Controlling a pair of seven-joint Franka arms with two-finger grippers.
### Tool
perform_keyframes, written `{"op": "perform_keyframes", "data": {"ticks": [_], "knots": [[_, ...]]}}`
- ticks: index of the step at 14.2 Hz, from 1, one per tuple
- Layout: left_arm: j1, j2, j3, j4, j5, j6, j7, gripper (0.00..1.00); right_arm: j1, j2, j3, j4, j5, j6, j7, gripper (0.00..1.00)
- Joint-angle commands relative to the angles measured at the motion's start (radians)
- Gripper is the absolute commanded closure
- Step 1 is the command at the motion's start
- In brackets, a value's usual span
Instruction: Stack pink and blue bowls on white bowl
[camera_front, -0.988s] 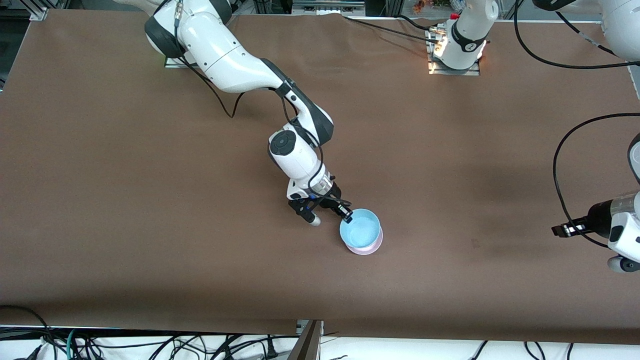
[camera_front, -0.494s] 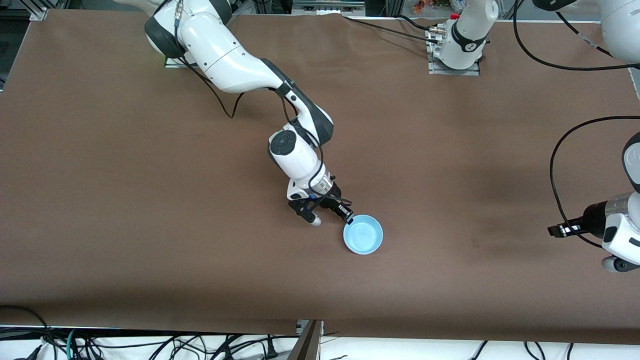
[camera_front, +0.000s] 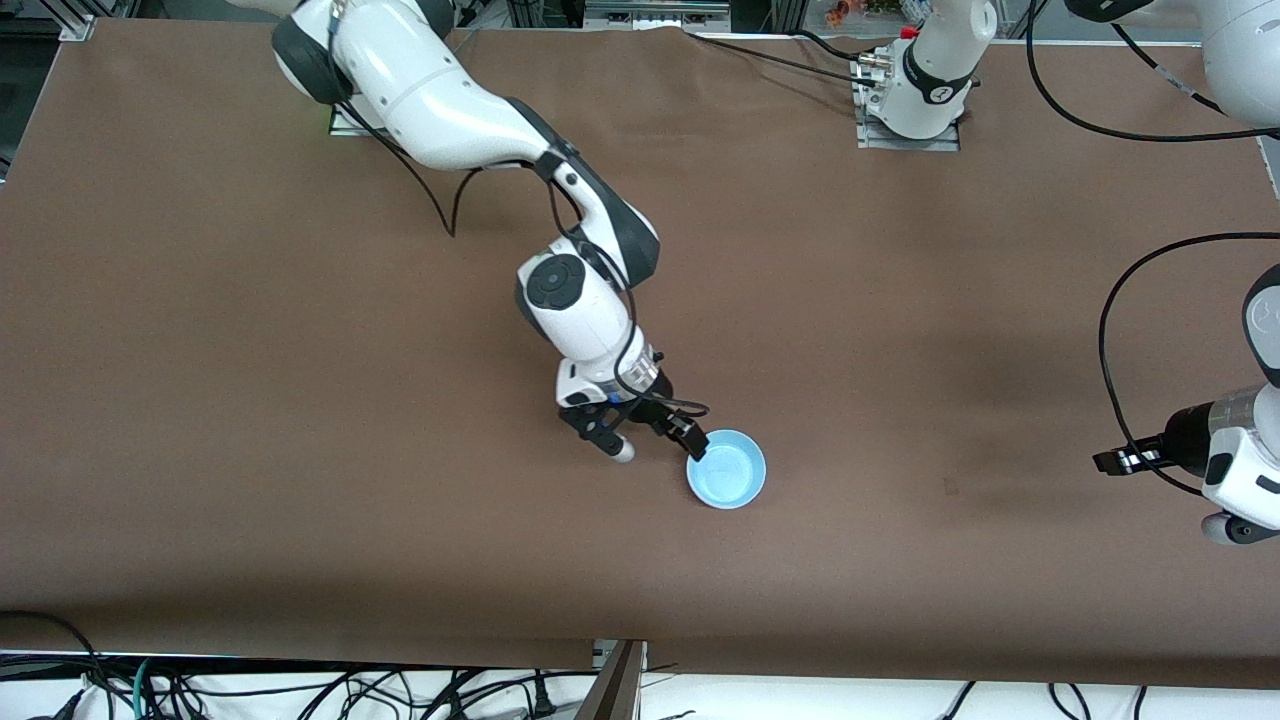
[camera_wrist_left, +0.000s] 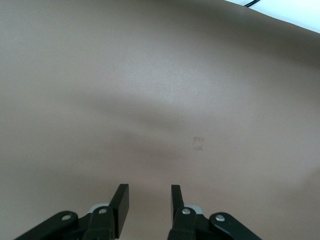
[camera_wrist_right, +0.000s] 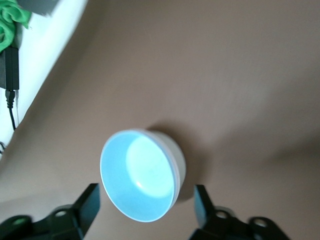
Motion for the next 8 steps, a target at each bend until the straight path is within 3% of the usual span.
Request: {"op": "perform_keyframes", "data": {"ticks": [1,4,6,8], "knots": [[-0.001,-0.018,-0.006,-0.021,0.019,0.010,0.020,0.57,-0.082,-0.177,-0.002,-0.081,-0.008,-0.278,-0.260,0.00],[-0.007,-0.018,-0.009,-0.021,0.019,0.010,0.020,0.57,-0.200,-0.392,-0.003,-0.206,-0.006,-0.576,-0.538,0.00],[-0.019,-0.018,-0.009,-0.021,0.019,0.010,0.020,0.56,-0.282,-0.586,-0.009,-0.397,-0.006,-0.667,-0.740,0.00],[-0.024,-0.025,-0.009,-0.035,0.019,0.008,0.020,0.54,-0.300,-0.807,-0.074,-0.623,-0.014,-0.704,-0.897,0.00]]}}
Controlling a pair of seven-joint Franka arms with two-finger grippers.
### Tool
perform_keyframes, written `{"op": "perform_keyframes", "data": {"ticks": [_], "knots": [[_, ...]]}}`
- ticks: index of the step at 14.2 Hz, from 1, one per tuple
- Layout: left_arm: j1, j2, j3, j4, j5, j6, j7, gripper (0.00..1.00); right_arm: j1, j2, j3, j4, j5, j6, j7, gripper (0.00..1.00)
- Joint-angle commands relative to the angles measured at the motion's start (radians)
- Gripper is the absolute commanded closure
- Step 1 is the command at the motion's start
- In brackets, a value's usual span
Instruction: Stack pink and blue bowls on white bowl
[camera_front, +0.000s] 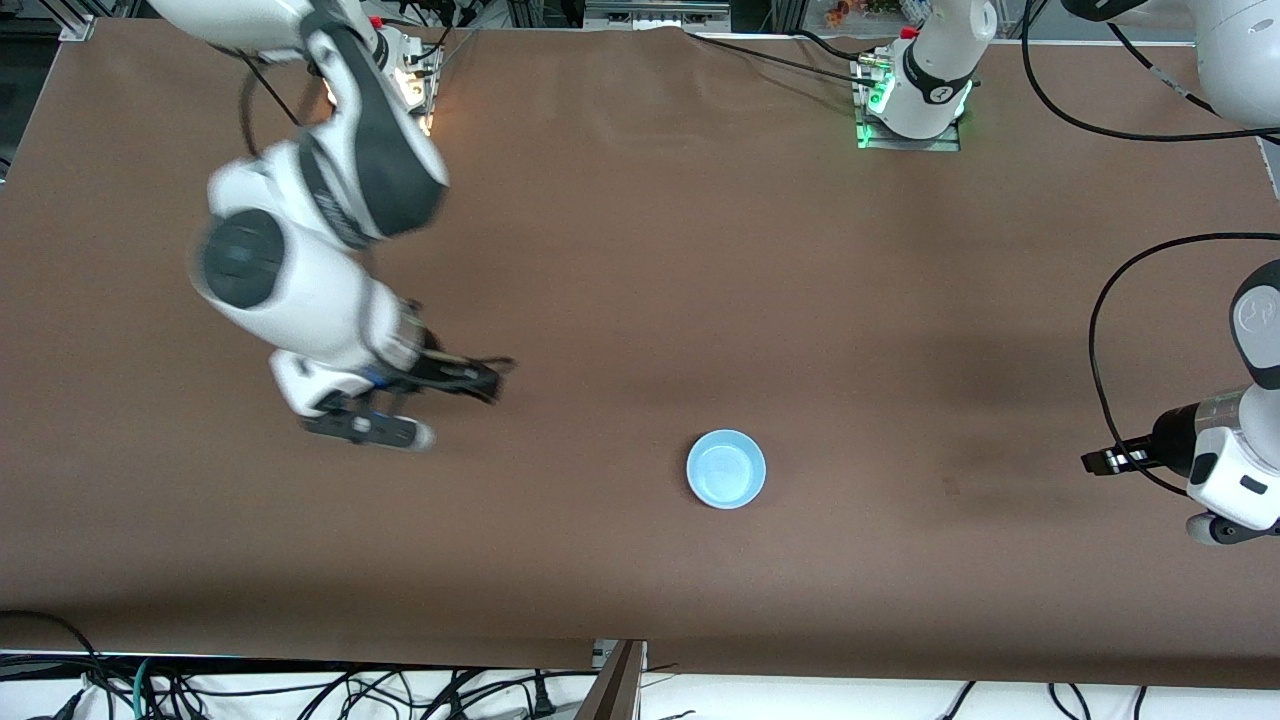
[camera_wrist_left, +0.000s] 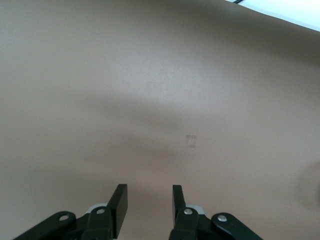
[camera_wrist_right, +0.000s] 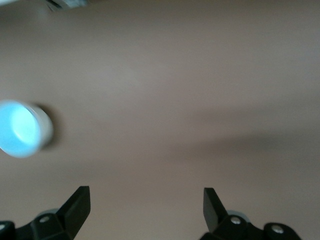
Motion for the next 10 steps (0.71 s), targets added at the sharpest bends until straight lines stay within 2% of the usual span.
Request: {"op": "perform_keyframes", "data": {"ticks": [1,2,3,4,6,10], "knots": [[-0.004,-0.044,-0.001,-0.059,0.019,0.007,0.018,0.54,-0.013,-0.387,-0.074,-0.447,-0.020,0.004,-0.204,0.00],[-0.004,-0.072,-0.001,-0.098,0.019,0.009,0.018,0.54,-0.013,-0.460,-0.126,-0.530,-0.022,0.008,-0.295,0.00],[-0.004,-0.115,-0.004,-0.143,0.018,0.009,0.018,0.54,-0.011,-0.492,-0.177,-0.560,-0.025,0.004,-0.388,0.00],[-0.003,-0.161,-0.006,-0.189,0.016,0.009,0.018,0.54,-0.011,-0.497,-0.202,-0.557,-0.032,-0.011,-0.439,0.00],[-0.003,-0.256,-0.006,-0.279,0.007,0.007,0.018,0.54,-0.011,-0.497,-0.211,-0.532,-0.115,-0.027,-0.476,0.00],[0.000,-0.412,-0.014,-0.442,0.003,0.013,0.018,0.54,-0.011,-0.468,-0.211,-0.471,-0.115,-0.030,-0.470,0.00]]}}
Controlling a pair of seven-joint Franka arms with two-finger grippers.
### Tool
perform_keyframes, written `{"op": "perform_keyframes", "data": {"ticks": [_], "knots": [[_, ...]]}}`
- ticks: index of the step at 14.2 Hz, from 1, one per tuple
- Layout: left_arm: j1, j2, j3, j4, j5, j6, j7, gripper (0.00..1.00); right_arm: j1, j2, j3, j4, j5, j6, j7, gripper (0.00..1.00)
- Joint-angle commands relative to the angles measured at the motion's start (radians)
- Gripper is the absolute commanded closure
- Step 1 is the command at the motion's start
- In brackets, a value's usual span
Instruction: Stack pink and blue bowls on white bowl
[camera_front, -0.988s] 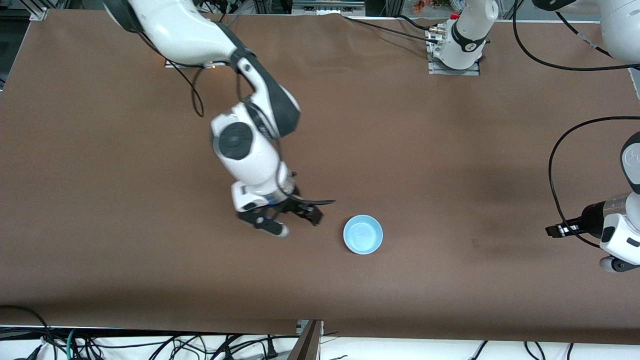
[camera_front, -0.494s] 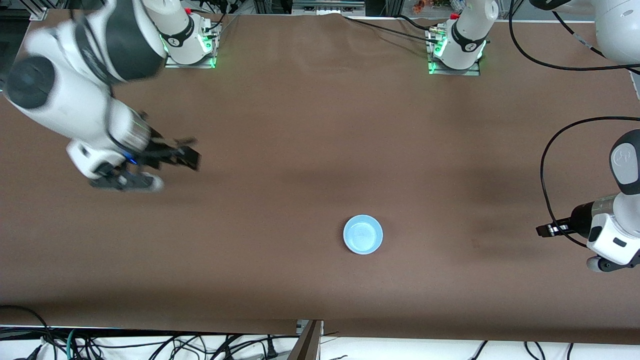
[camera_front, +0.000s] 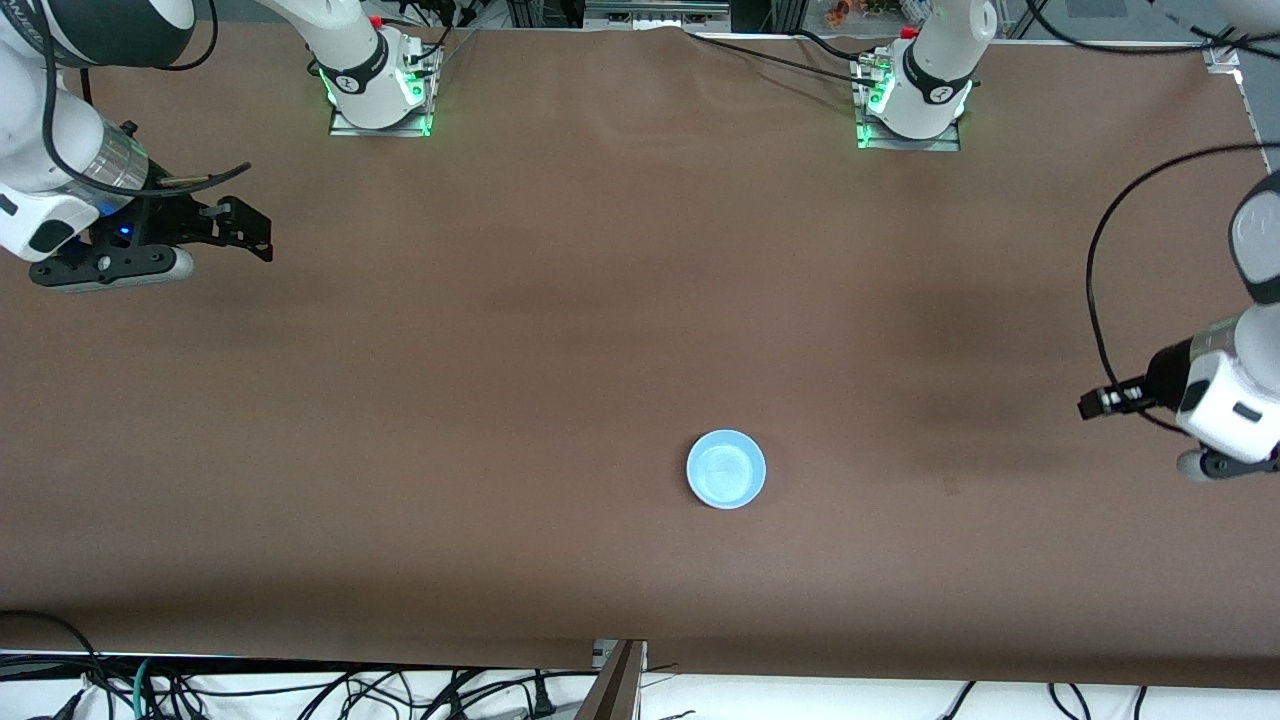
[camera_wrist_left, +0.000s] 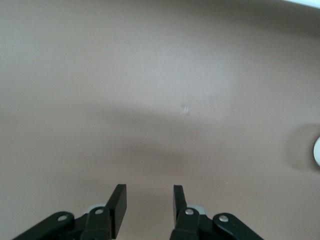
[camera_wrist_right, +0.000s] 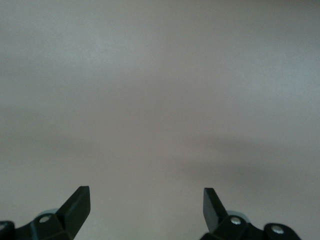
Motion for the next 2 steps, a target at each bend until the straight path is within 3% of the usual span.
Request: {"op": "perform_keyframes", "data": {"ticks": [1,2], "knots": [[0.009,-0.115,-0.002,-0.166,0.003,0.051,0.018,0.54,0.005,0.023,0.004,0.050,-0.014,-0.014,-0.010,0.00],[0.009,-0.115,-0.003,-0.175,0.003,0.068,0.018,0.54,0.007,0.022,0.004,0.048,-0.014,-0.026,-0.003,0.00]]}}
